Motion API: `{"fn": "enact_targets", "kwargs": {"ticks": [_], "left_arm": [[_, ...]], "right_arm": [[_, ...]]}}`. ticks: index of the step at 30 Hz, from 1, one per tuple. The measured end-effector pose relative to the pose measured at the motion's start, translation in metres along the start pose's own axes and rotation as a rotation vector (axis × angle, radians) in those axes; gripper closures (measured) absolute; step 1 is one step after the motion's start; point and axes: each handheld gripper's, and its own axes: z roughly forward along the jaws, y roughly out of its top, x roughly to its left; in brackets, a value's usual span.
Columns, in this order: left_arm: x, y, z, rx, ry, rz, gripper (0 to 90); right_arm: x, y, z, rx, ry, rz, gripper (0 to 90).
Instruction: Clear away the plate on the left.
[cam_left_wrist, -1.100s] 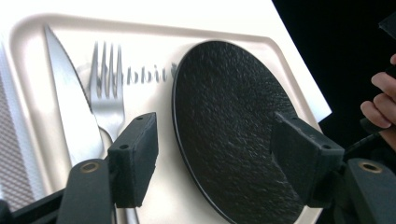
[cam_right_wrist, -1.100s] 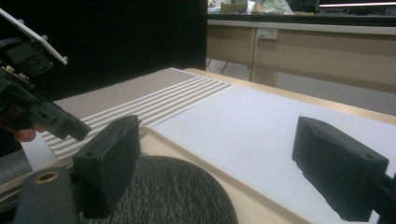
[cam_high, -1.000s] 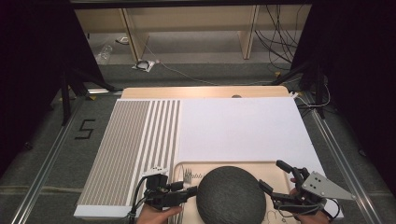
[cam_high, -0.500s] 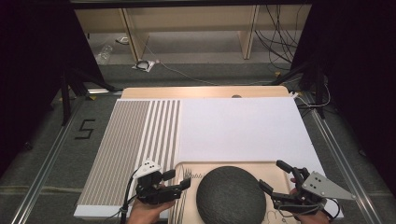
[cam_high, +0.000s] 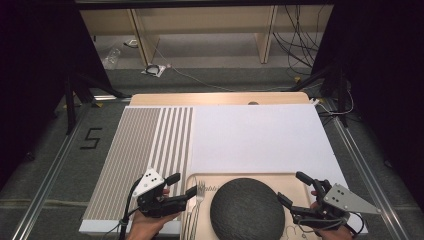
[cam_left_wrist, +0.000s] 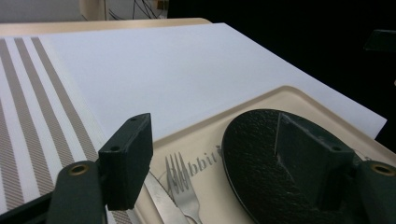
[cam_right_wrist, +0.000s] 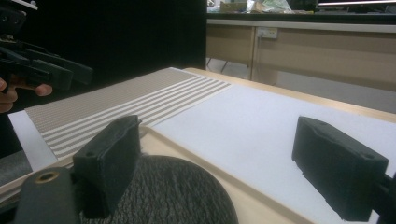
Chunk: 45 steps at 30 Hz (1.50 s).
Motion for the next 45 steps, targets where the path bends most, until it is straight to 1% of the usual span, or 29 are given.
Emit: {"fn": "enact_targets", "kwargs": {"ticks": [4, 7, 9, 13, 17, 21, 25, 31, 35, 40, 45], "left_arm": [[0.005, -0.001, -0.001, -0.008, 0.015, 0.032, 27.1], [0.008, -0.002, -0.002, -0.024, 0.018, 0.038, 26.2], [0.010, -0.001, -0.003, -0.036, 0.022, 0.053, 25.7], [0.014, -0.002, -0.005, -0.061, 0.022, 0.057, 25.1], [0.015, -0.002, -0.006, -0.070, 0.022, 0.064, 24.5], [0.016, -0.003, -0.007, -0.082, 0.026, 0.081, 23.5], [0.018, -0.004, -0.007, -0.094, 0.026, 0.070, 23.3], [0.021, -0.007, -0.008, -0.104, 0.034, 0.073, 22.3], [0.023, -0.008, -0.008, -0.111, 0.041, 0.068, 21.8], [0.025, -0.008, -0.010, -0.125, 0.039, 0.054, 21.0], [0.025, -0.007, -0.010, -0.126, 0.036, 0.050, 20.7]], "right_arm": [[0.000, 0.000, 0.000, 0.003, -0.001, 0.000, 16.4], [0.000, 0.000, 0.000, 0.001, 0.001, 0.001, 16.4], [0.000, 0.000, 0.000, -0.001, 0.002, 0.001, 16.4], [0.000, 0.000, 0.000, 0.005, 0.002, 0.002, 16.3], [0.000, 0.000, 0.001, 0.005, 0.002, 0.001, 16.3], [0.000, 0.000, 0.001, 0.001, 0.003, 0.004, 16.3], [0.000, 0.000, 0.000, 0.006, 0.000, 0.002, 16.3], [0.000, 0.000, 0.000, 0.003, 0.003, 0.001, 16.3], [0.000, 0.000, 0.000, 0.002, 0.002, 0.001, 16.3], [0.000, 0.000, 0.000, 0.000, 0.003, 0.001, 16.3], [0.000, 0.000, 0.000, 0.000, 0.004, 0.001, 16.3]]}}
